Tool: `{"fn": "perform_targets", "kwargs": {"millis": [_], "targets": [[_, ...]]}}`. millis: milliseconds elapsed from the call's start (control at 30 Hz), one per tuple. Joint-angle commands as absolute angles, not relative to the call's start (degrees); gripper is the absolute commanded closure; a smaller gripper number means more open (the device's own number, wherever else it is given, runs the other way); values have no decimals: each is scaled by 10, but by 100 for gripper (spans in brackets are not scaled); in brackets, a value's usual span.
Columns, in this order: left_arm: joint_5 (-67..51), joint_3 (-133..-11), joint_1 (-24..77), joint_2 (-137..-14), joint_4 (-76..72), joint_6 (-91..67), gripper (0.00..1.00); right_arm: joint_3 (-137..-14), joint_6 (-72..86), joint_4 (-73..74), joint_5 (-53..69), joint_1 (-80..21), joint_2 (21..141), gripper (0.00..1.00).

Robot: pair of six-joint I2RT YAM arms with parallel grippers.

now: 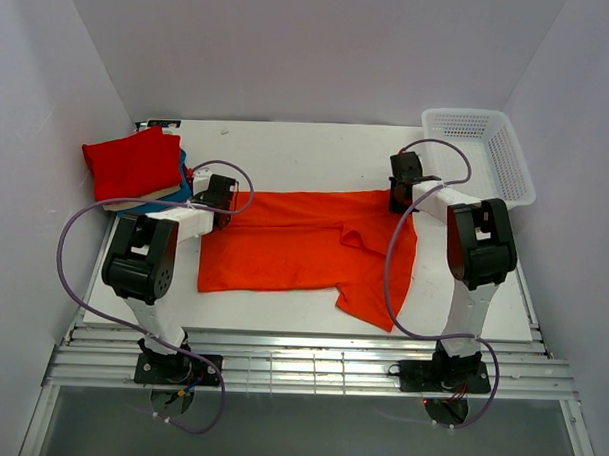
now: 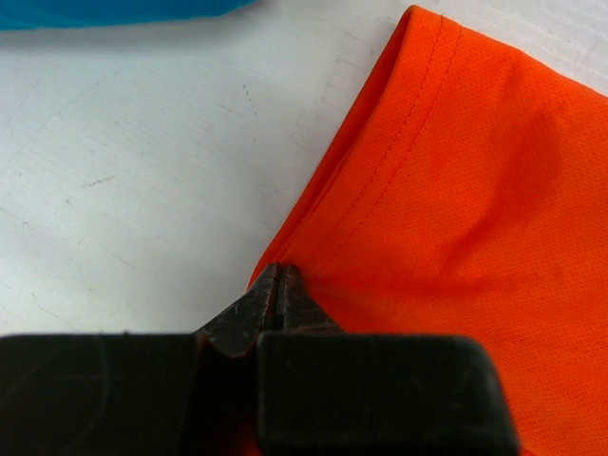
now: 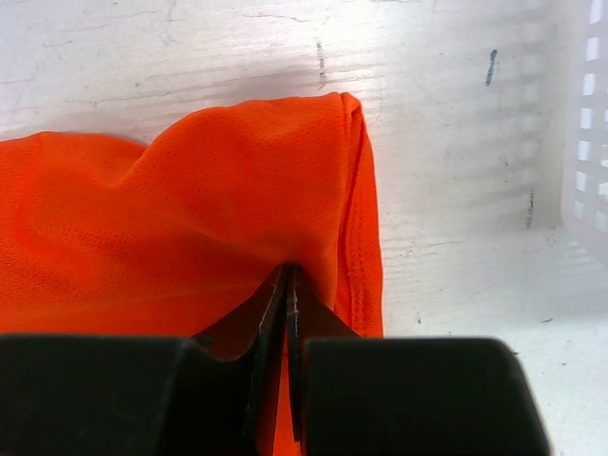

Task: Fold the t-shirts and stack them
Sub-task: Fold the flattened tshirt in 1/3 of the way

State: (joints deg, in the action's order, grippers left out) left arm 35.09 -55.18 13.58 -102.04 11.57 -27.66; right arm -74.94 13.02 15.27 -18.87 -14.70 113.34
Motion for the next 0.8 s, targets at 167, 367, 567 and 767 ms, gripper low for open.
{"fn": "perform_targets", "kwargs": {"millis": [167, 367, 567, 767], "targets": [[326, -550, 129, -1050, 148, -274, 100, -737, 111, 196, -210, -110, 1128, 92], [316, -555, 130, -1050, 148, -272, 100, -742, 108, 189, -193, -107, 1127, 91], [311, -577, 142, -1031, 127, -259, 100, -746, 83, 134, -176, -107, 1073, 75], [341, -620, 175, -975, 75, -233, 57, -731, 49, 77, -175, -107, 946, 69]]}}
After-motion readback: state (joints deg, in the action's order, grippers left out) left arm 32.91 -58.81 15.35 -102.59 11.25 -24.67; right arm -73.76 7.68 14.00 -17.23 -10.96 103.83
